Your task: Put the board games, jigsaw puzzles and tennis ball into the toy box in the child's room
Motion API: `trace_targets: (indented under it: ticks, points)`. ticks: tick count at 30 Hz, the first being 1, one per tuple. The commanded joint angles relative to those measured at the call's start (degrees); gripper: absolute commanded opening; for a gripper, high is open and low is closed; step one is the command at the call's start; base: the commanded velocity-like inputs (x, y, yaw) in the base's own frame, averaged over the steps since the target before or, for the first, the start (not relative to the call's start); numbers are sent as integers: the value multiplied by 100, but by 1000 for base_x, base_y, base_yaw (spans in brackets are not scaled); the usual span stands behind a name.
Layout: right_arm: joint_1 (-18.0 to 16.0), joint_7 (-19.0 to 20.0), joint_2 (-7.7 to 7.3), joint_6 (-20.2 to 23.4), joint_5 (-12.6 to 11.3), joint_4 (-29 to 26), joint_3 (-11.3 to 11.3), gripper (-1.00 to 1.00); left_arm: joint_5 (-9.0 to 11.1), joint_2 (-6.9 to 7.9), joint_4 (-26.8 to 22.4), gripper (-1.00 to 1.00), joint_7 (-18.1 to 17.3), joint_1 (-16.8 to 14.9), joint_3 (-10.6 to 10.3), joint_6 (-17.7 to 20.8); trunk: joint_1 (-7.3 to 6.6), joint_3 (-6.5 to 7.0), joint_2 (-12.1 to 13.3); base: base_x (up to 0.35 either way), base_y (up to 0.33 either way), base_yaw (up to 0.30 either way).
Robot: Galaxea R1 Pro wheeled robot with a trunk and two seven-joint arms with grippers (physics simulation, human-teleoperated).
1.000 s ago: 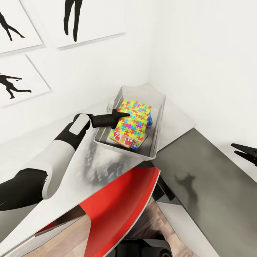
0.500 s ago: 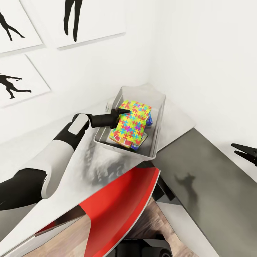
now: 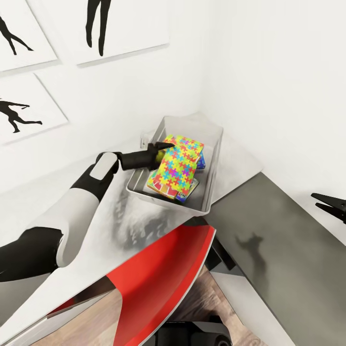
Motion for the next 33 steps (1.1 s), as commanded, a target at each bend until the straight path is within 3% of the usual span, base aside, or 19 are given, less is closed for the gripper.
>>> trace_targets:
  ticks: [1,4,8,33]
  points:
    - [-6,55,-1,23,52,2,-5,100,-21,-10,-6,100,-53,1,97,34,3,-7,-9,0,0,0]
    - [-6,55,-1,23,52,2,-4,100,83,-28,-55,100,-57,19,364,120,3,-7,-9,0,0,0]
    - [-6,55,1,23,52,2,-4,100,184,-18,-136,100,-57,41,557,180,3,-7,-9,0,0,0]
    - [-6,63,12,23,52,0,-3,100,258,129,-447,100,155,49,808,288,3,-7,-9,0,0,0]
